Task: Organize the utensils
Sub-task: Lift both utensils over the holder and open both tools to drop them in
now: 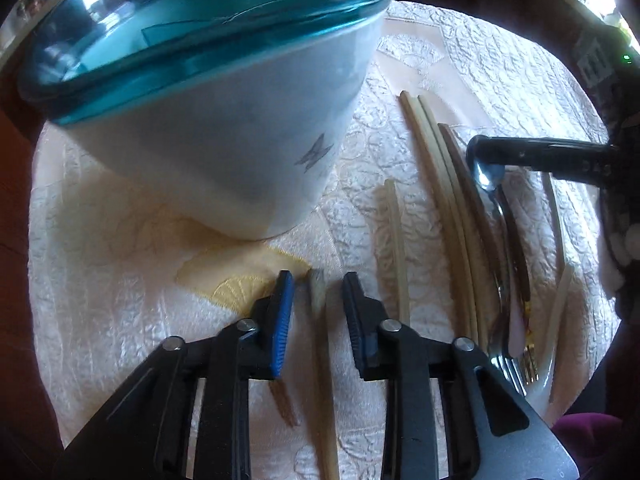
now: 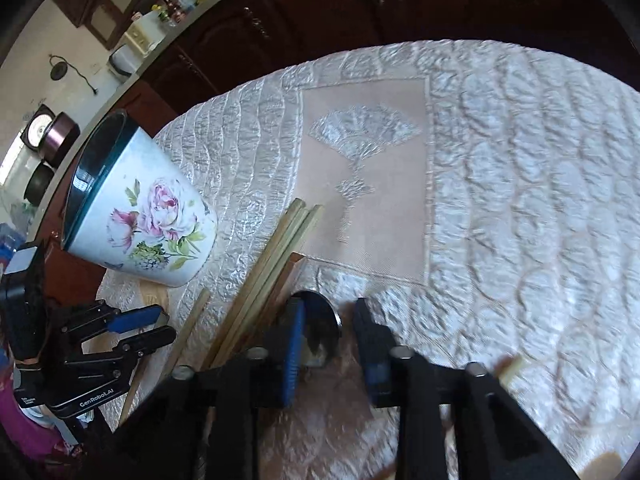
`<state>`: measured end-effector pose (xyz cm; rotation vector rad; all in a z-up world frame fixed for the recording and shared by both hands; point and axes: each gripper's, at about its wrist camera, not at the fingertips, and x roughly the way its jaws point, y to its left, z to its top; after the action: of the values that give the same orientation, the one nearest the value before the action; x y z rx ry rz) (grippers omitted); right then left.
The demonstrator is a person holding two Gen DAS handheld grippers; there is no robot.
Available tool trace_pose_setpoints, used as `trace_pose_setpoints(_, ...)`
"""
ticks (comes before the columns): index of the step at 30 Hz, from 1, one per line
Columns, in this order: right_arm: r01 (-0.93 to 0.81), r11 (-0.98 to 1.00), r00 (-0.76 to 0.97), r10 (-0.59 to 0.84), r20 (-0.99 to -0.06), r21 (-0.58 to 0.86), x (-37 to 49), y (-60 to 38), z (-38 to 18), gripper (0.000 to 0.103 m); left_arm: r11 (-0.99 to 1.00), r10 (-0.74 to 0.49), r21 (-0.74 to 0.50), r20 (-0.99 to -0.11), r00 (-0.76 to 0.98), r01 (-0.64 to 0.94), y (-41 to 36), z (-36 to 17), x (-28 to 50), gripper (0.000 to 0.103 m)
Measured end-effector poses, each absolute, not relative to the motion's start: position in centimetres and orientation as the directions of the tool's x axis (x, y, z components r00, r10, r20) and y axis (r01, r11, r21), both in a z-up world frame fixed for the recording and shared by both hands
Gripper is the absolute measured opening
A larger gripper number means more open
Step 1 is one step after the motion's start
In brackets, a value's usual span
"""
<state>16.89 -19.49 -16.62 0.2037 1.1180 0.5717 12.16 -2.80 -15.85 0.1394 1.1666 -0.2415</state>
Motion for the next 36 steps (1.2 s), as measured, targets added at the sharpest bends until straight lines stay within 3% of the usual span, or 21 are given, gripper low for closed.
trace_pose_setpoints(2, -0.341, 0.831, 0.313, 0.542, -0.78, 0.441, 16.7, -19.2, -16.4, 0.003, 0.964, -0.141, -0.045, -0.92, 0.365, 0.261, -4.3, -16.2, 12.9, 0.007)
trace_pose_setpoints(10, -0.392, 0.844, 0.436, 0.521, -0.734, 0.366, 13.7, -20.1, -11.0, 0.003, 0.969, -0.225, -0.154, -0.878, 0.423, 0.195, -0.6, -12.5, 12.0, 0.007)
trace_pose_setpoints(27, -0.477, 0.824, 0.615, 0.561, -0.555, 0.304, 11.0, -18.4, 2.0, 0.003, 0.937, -0.336, -0.3, -0.644, 0.688, 0.176, 9.3, 5.2, 4.4, 0.007)
trace_pose_setpoints(36, -0.462, 0.868, 0.725, 0.489, -0.485, 0.185, 13.8, -13.0, 6.6, 0.003, 0.95, -0.297, -0.248, -0.536, 0.79, 0.189, 9.7, 13.1, 6.3, 0.007)
